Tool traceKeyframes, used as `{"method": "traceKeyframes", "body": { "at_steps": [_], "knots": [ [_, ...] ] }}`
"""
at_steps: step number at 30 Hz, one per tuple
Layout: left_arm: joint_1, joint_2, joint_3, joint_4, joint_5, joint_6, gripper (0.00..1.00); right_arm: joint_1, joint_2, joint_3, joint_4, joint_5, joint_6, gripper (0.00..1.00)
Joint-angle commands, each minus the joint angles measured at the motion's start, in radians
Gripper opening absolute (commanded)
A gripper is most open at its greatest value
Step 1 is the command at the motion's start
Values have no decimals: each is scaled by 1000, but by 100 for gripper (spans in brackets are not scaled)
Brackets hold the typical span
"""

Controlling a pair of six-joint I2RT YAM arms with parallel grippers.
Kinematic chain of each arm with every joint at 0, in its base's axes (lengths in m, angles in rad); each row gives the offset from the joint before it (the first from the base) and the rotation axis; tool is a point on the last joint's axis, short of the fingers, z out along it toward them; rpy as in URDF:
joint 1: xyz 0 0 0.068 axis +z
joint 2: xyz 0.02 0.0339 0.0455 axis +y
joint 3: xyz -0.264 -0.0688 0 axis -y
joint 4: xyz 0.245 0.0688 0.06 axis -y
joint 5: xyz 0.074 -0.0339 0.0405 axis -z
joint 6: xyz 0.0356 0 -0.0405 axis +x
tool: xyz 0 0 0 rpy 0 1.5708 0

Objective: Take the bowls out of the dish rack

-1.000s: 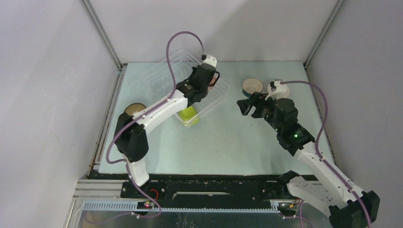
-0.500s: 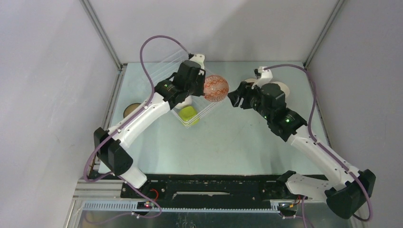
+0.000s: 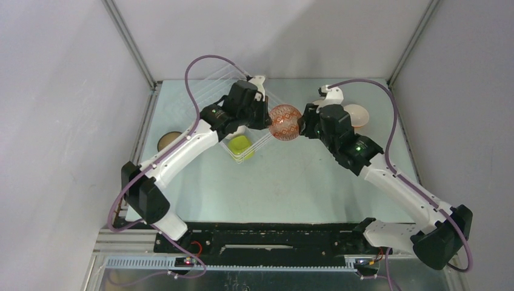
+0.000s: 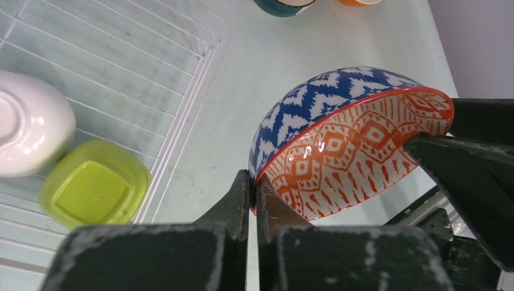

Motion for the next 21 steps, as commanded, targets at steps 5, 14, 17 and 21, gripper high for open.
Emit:
{"method": "traceKeyframes", "body": {
  "at_steps": [5, 14, 17, 21],
  "knots": [
    [2, -14, 2, 117, 109, -45, 0, 6, 45, 65, -25, 55, -8, 32],
    [26, 2, -28, 211, 249, -116, 51, -98, 133, 173, -189, 13, 70, 0],
    [52, -21, -102, 297, 298, -159, 72, -204, 133, 167, -222, -82, 89, 0],
    [93, -73, -242, 467, 363, -223, 91, -379, 157, 148, -270, -192, 145, 0]
  ]
}}
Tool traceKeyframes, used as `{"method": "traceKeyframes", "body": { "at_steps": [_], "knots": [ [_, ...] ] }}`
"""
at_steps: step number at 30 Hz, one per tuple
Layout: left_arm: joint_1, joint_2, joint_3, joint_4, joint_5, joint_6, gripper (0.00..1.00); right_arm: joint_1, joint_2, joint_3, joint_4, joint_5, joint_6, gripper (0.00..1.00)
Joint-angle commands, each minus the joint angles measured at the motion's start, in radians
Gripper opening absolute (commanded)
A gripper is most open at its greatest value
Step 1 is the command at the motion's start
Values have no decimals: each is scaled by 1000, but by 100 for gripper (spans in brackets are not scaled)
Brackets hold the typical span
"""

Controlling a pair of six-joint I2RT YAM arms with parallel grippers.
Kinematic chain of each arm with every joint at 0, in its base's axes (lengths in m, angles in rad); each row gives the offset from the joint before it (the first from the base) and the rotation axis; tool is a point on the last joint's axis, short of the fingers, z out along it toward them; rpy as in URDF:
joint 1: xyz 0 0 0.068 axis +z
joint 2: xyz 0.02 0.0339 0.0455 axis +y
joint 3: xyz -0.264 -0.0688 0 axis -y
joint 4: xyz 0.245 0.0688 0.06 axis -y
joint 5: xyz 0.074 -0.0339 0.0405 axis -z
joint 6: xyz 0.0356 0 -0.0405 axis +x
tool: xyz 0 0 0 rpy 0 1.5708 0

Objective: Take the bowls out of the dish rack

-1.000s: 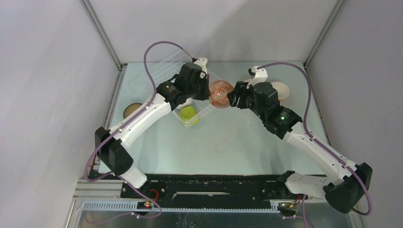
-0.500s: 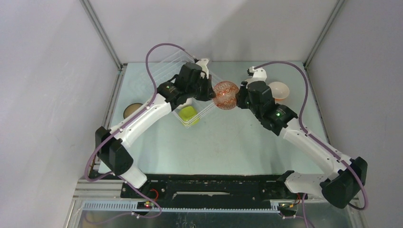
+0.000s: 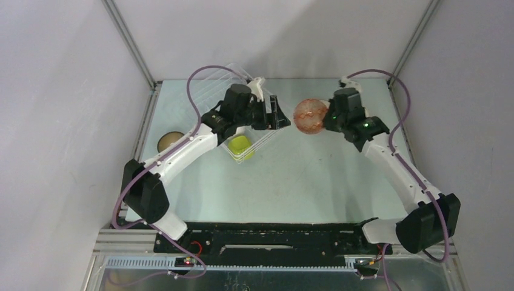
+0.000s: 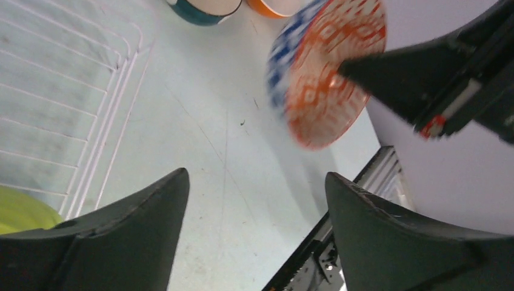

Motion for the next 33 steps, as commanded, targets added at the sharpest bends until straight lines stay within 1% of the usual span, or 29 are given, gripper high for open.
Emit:
{"method": "traceKeyframes", "body": {
  "at_steps": [1, 2, 4, 6, 7, 8, 10, 13, 18, 24, 27, 28, 29, 31, 33],
  "knots": [
    [51, -86, -144, 225, 107, -88, 92, -186, 26, 21, -62, -124, 106, 0],
    [56, -100, -167, 242, 101, -89, 95, -234, 41, 15, -78, -163, 123, 0],
    [65, -127, -198, 249, 60, -76, 99, -328, 73, -12, -95, -221, 159, 0],
    [70, -158, -226, 241, -36, -66, 100, -401, 102, -50, -83, -294, 179, 0],
    [73, -176, -248, 236, -77, -65, 100, -458, 121, -68, -75, -308, 191, 0],
    [75, -201, -265, 235, -112, -62, 100, -480, 133, -83, -70, -314, 198, 0],
    [76, -232, -287, 238, -176, -51, 100, -504, 149, -106, -48, -304, 193, 0],
    [75, -262, -305, 237, -236, -37, 100, -510, 179, -121, -26, -244, 185, 0],
    [77, -270, -283, 195, -312, 3, 100, -541, 264, -123, 29, -321, 149, 0],
    [78, -292, -290, 180, -384, 24, 100, -557, 321, -125, 80, -313, 110, 1],
    [78, -293, -289, 174, -397, 38, 100, -576, 345, -131, 106, -351, 106, 4],
    [78, -293, -289, 169, -401, 42, 100, -582, 353, -131, 108, -360, 107, 7],
    [78, -293, -288, 167, -405, 44, 100, -587, 358, -131, 106, -358, 108, 12],
    [78, -294, -286, 159, -413, 51, 100, -588, 356, -132, 102, -338, 105, 27],
    [78, -294, -286, 154, -422, 58, 100, -588, 348, -138, 105, -323, 104, 33]
  ]
}}
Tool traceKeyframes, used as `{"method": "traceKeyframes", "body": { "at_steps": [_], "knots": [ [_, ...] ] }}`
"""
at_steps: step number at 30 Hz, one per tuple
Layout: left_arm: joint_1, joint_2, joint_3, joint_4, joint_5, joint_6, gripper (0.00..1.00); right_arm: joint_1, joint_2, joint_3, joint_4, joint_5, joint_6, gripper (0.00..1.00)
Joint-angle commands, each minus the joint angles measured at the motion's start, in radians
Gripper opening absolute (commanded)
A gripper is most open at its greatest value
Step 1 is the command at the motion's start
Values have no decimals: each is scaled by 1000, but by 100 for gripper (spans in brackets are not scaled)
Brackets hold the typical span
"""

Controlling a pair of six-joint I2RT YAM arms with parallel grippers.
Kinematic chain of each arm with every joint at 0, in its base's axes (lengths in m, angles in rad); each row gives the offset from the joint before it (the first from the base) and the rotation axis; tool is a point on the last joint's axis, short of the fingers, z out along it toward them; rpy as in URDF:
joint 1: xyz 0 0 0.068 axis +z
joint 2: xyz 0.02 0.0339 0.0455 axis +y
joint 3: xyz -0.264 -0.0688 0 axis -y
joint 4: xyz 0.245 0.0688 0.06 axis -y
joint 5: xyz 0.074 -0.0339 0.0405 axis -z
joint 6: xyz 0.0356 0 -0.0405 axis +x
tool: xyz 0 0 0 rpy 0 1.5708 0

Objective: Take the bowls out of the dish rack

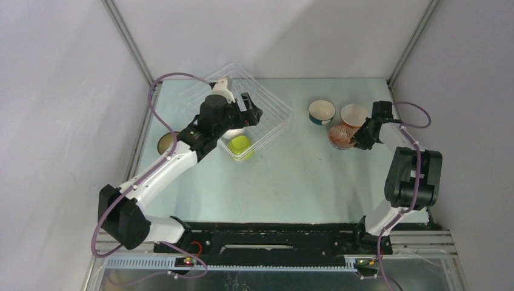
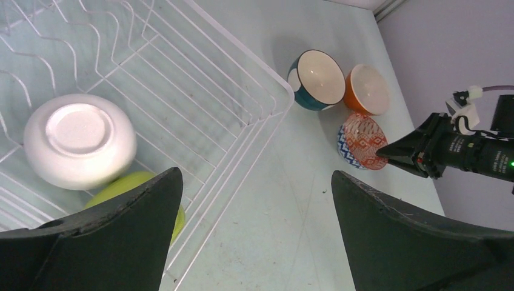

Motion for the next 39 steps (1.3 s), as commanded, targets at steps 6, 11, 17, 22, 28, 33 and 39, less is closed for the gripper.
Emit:
{"method": "traceKeyframes", "body": {
  "at_steps": [6, 11, 17, 22, 28, 33, 39],
  "knots": [
    [4, -28, 0, -10, -55, 42, 100, -9, -18, 0, 35, 43, -15, 35],
    [5, -26, 3, -17, -76, 55, 100, -1, -146, -68, 69, 60, -10, 57],
    [4, -17, 32, -74, -166, 107, 100, 108, -343, -125, 41, 225, -20, 87],
    [5, 16, 80, -142, -293, 209, 100, 256, -490, -128, 34, 278, -56, 100],
    [6, 119, 184, -280, -382, 241, 97, 443, -626, -130, 72, 255, -103, 100],
    [23, 196, 231, -415, -425, 172, 97, 531, -659, -130, 75, 248, -103, 100],
    [60, 352, 357, -564, -369, 114, 90, 552, -678, -181, 135, 229, -103, 100]
  ]
}}
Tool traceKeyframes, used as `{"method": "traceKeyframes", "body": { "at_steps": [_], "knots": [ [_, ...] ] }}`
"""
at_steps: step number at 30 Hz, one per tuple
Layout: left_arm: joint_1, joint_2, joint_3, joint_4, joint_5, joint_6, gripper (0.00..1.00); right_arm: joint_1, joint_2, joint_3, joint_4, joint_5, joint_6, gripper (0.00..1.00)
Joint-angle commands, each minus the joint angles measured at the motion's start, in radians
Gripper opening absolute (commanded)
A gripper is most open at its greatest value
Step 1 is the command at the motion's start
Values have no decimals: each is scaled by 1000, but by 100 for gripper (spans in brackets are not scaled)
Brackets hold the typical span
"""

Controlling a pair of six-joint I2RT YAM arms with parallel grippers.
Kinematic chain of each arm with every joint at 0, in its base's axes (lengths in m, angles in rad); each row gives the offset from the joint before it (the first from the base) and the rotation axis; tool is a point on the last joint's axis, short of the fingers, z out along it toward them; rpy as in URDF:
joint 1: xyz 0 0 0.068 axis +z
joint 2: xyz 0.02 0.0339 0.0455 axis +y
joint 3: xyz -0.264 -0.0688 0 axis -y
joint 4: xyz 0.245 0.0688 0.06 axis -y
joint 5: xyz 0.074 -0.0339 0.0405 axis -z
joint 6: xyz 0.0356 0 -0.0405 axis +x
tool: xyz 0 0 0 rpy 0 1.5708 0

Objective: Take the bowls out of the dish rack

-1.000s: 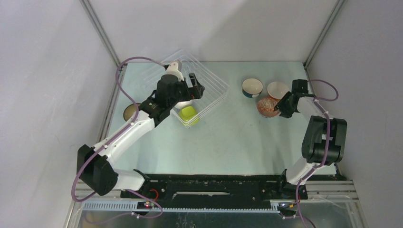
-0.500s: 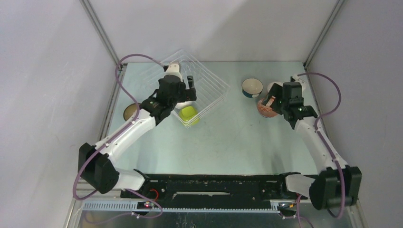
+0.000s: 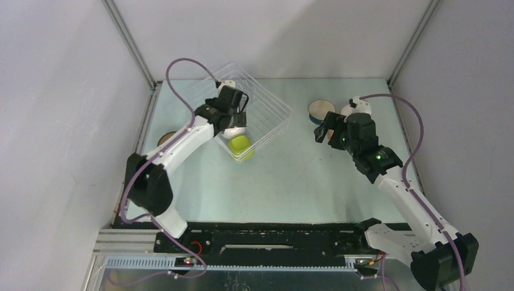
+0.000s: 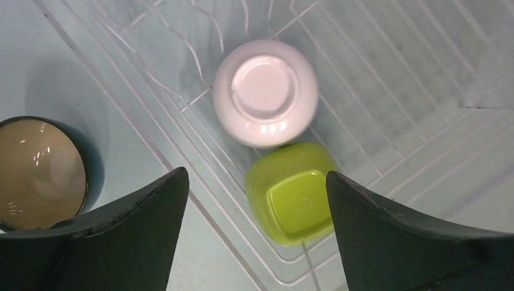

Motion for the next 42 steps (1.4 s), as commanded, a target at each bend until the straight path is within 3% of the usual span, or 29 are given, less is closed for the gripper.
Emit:
{"method": "traceKeyframes", "body": {
  "at_steps": [1, 14, 31, 36, 42],
  "knots": [
    [19, 85, 107, -122, 12, -54, 89, 11, -21, -27, 57, -8, -22, 100],
    [19, 139, 65, -131, 200, -233, 92, 10, -63, -79, 95, -19, 5, 100],
    [15, 250, 123, -235, 226, -379, 77, 11, -107, -102, 96, -18, 16, 100],
    [16, 268, 136, -181, 298, -378, 76, 9, -112, -103, 92, -17, 15, 100],
    [23, 229, 83, 69, 395, -376, 76, 9, -116, -104, 90, -19, 13, 100]
  ]
}}
